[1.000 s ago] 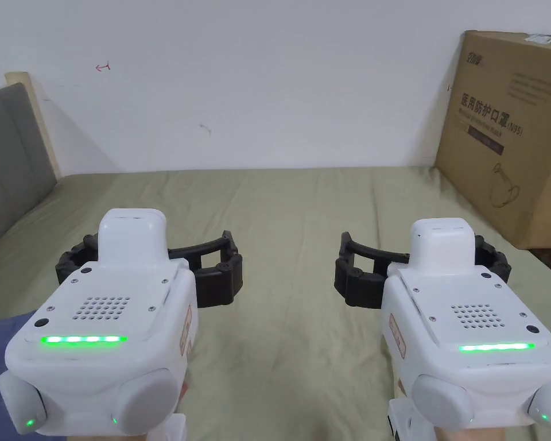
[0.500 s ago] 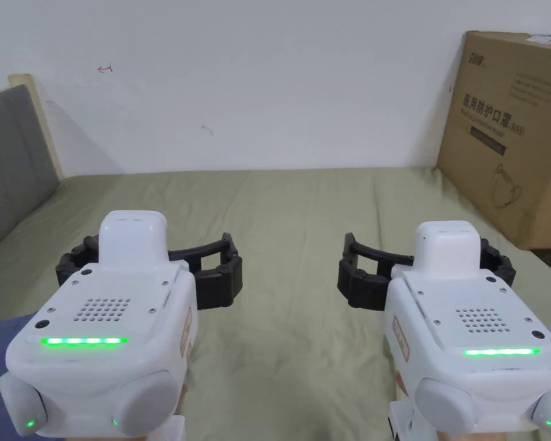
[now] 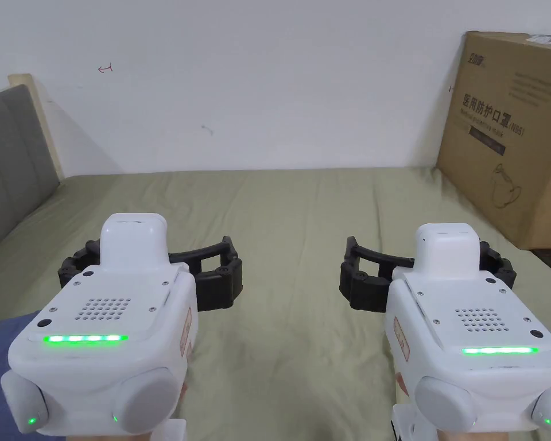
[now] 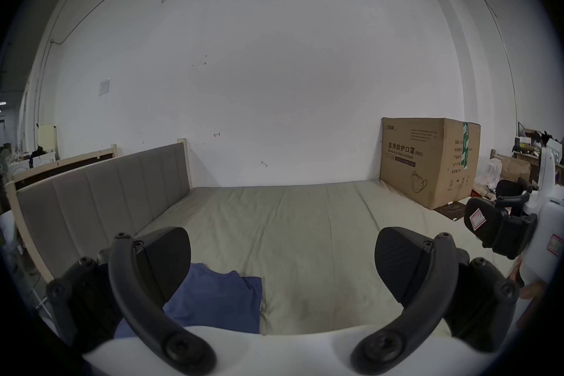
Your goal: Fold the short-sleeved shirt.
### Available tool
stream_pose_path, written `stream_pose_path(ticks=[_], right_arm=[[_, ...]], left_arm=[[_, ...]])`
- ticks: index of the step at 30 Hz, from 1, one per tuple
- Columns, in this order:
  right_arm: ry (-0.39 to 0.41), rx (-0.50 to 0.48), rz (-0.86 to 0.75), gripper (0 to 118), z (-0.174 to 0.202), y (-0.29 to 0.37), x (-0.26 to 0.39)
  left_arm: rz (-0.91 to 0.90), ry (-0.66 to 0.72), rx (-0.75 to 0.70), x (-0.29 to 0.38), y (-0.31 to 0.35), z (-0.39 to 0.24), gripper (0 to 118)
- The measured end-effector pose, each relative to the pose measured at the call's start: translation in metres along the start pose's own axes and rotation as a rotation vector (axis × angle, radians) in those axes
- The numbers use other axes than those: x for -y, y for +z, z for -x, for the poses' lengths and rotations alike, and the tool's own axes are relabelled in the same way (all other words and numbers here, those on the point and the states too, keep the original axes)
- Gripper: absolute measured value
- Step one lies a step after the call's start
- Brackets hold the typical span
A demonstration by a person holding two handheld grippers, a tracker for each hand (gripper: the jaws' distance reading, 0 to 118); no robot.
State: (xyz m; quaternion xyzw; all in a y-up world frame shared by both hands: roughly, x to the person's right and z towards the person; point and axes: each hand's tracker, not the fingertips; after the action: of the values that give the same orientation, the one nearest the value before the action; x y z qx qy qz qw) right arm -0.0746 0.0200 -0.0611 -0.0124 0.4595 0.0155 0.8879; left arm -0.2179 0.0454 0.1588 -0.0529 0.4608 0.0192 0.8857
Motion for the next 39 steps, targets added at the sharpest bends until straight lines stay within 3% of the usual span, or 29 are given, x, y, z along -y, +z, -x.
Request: stream_pose_path(ticks=[6, 15, 23, 25, 26, 27, 28, 29, 31, 32, 34, 39], right_arm=[[-0.003, 0.01, -0.014, 118, 0.0005, 0.001, -0.0006], [-0.019, 0.005, 0.003, 117, -0.0006, 0.0005, -0.0007], [0.0, -0.019, 0.007, 115, 0.0015, 0.004, -0.0037], [0.006, -0.006, -0.017, 92, 0.0036, 0.0076, -0.0043], [0.017, 0.015, -0.02, 69, 0.0056, 0.0068, -0.0047], [0.018, 0.038, -0.025, 39, 0.0062, 0.0054, -0.0044], [0.007, 0.047, -0.031, 26, 0.0052, 0.0053, -0.0038], [-0.019, 0.028, -0.025, 25, 0.0019, 0.0055, -0.0046], [-0.051, -0.003, -0.007, 17, -0.002, 0.004, -0.0063], [-0.04, 0.004, -0.01, 9, -0.0023, 0.0038, -0.0056], [-0.014, 0.007, -0.014, 3, -0.001, 0.004, -0.0045], [0.022, 0.0, -0.007, 0, 0.0057, 0.0041, -0.0029]], left_arm=[[0.026, 0.05, 0.007, -0.0006, -0.001, 0.004, 118], [0.035, -0.011, -0.022, -0.0013, -0.0001, -0.0003, 118], [0.028, -0.005, -0.001, -0.0008, 0.0014, -0.0002, 104], [0.024, -0.004, 0.002, -0.0003, 0.002, -0.0001, 82], [0.023, -0.004, 0.001, -0.0004, 0.0018, 0.0002, 64], [0.023, -0.001, -0.001, -0.0001, 0.0011, 0.0007, 36], [0.024, 0.002, -0.001, 0.0008, 0.0007, 0.0013, 19], [0.023, 0.004, -0.005, 0.0017, 0.0011, 0.0015, 10], [0.007, -0.009, 0.01, 0.0044, 0.0028, 0.0022, 3], [0.007, -0.016, 0.002, 0.0045, 0.0028, 0.0011, 1], [0.006, -0.019, 0.0, 0.0048, 0.0032, 0.0004, 0], [-0.004, -0.006, 0.006, 0.0048, 0.003, -0.0004, 0]])
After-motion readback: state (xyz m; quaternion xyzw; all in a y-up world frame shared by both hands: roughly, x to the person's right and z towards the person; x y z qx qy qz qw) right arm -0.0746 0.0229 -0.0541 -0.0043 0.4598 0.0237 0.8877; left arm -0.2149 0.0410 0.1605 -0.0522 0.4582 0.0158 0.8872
